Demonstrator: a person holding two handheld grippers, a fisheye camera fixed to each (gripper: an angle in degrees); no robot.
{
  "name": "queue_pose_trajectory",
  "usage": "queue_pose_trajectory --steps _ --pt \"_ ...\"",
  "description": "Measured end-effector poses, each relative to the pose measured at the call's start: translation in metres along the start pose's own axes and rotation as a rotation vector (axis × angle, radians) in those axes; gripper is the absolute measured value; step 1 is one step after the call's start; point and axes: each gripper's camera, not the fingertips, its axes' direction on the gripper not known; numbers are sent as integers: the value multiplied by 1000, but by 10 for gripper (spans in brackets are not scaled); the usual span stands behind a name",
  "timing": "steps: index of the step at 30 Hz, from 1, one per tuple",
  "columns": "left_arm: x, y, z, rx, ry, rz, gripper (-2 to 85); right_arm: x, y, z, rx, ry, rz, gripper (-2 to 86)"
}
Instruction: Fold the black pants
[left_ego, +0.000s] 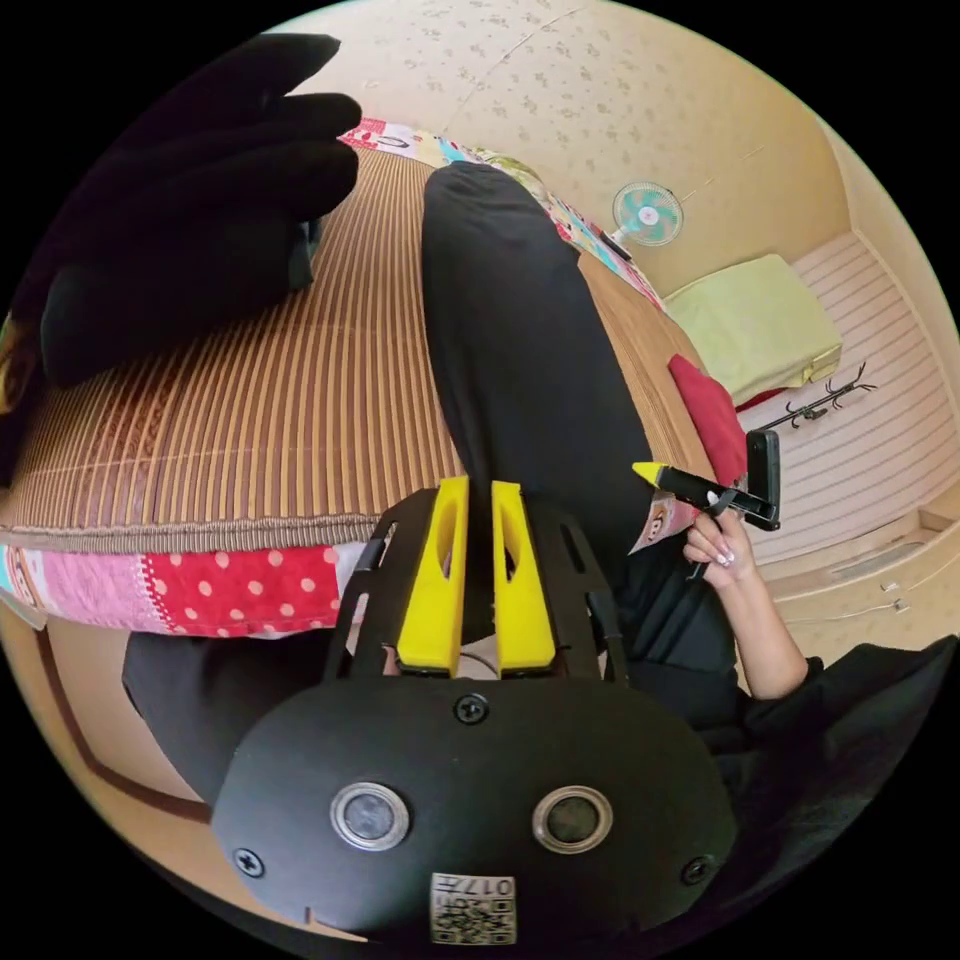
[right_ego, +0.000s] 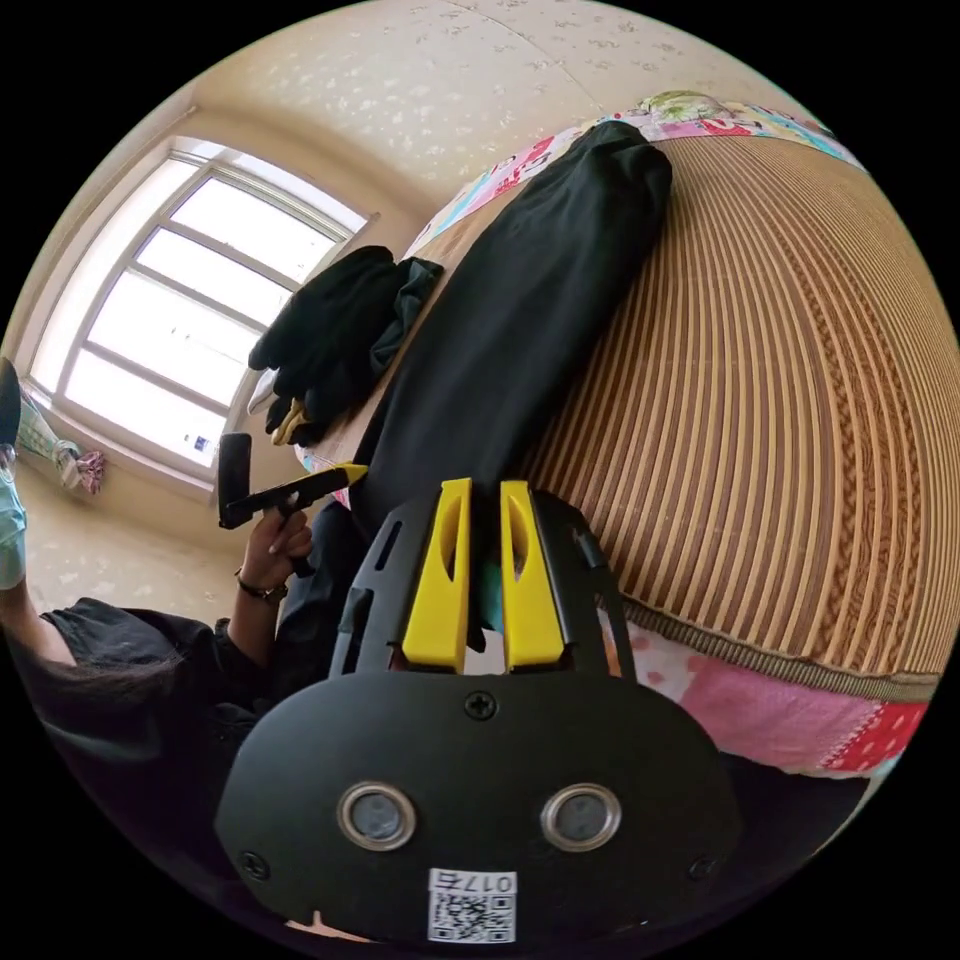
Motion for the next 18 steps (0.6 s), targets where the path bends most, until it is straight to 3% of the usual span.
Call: queue_pose_trajectory --steps 3,5,7,10,13,18 --pt "19 23 -8 -94 104 55 41 3 31 -43 58 -78 -1 41" --pt "22 41 -11 -196 246 64 43 5 53 -83 -14 -136 -62 36" --pt "9 50 -18 -158 334 -13 50 7 59 -112 -87 -100 -120 34" --pt "-12 42 -37 22 328 -65 91 36 46 -176 77 -14 -40 48" --pt "-11 2 -30 48 284 -3 133 66 9 -209 180 -125 12 100" --pt "-14 -42 12 48 173 28 133 88 -51 -184 118 -127 61 122"
